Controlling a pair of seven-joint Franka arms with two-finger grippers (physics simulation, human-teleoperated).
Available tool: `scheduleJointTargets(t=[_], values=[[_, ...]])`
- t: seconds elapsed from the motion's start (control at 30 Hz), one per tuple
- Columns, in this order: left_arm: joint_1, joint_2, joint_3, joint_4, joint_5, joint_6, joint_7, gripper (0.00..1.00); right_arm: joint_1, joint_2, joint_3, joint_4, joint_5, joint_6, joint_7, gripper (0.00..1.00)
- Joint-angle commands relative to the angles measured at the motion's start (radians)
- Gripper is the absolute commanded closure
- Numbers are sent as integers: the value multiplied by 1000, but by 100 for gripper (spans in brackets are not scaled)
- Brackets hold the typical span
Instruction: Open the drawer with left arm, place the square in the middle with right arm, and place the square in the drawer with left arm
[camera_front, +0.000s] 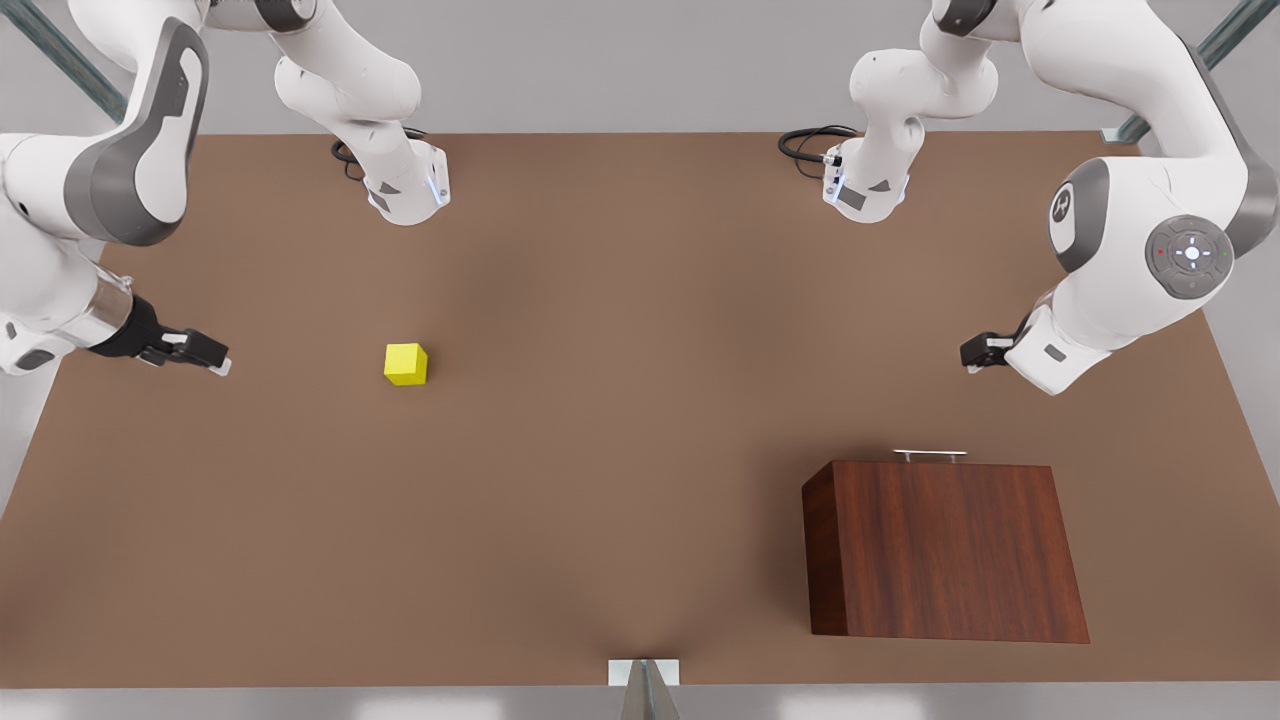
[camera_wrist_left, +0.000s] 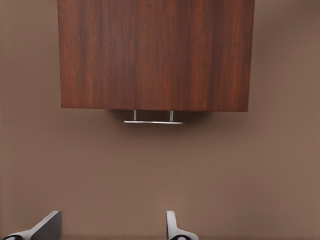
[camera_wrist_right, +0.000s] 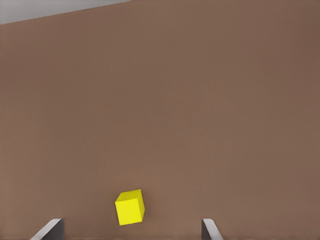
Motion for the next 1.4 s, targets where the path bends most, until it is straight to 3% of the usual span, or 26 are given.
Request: scheduleJointTargets(t=[0.0,0.07,0.13,0.2,0.3,0.37,0.43,0.57,0.73,0.9,1.37], values=[[0,0,0,0,4,0,-2,0,5,0,0,0,-2,0,0,0],[-2,-29,0,-57,2,57,-39,0,22,17,15,-9,-5,13,1,0],[2,-90,0,-180,1,152,-336,0,91,29,15,-37,-21,45,1,0],[-2,-239,0,-456,1,380,-623,0,123,18,17,-190,-34,200,3,0],[0,-305,0,-649,-1,626,-904,0,143,-11,17,-373,-32,318,0,0],[0,-308,2,-706,-27,730,-1044,0,156,-12,52,-393,-32,315,0,0],[2,-302,3,-772,-45,856,-1137,0,163,-31,57,-532,-29,353,0,0],[8,-261,6,-810,-110,953,-1199,0,166,18,58,-683,-17,500,3,0],[14,-224,8,-816,-171,1015,-1214,0,191,113,57,-686,-14,580,1,0],[14,-167,8,-819,-282,1089,-1214,0,191,140,58,-795,-14,715,8,0],[12,-21,8,-818,-403,1203,-1214,0,192,126,58,-885,18,751,34,0]])
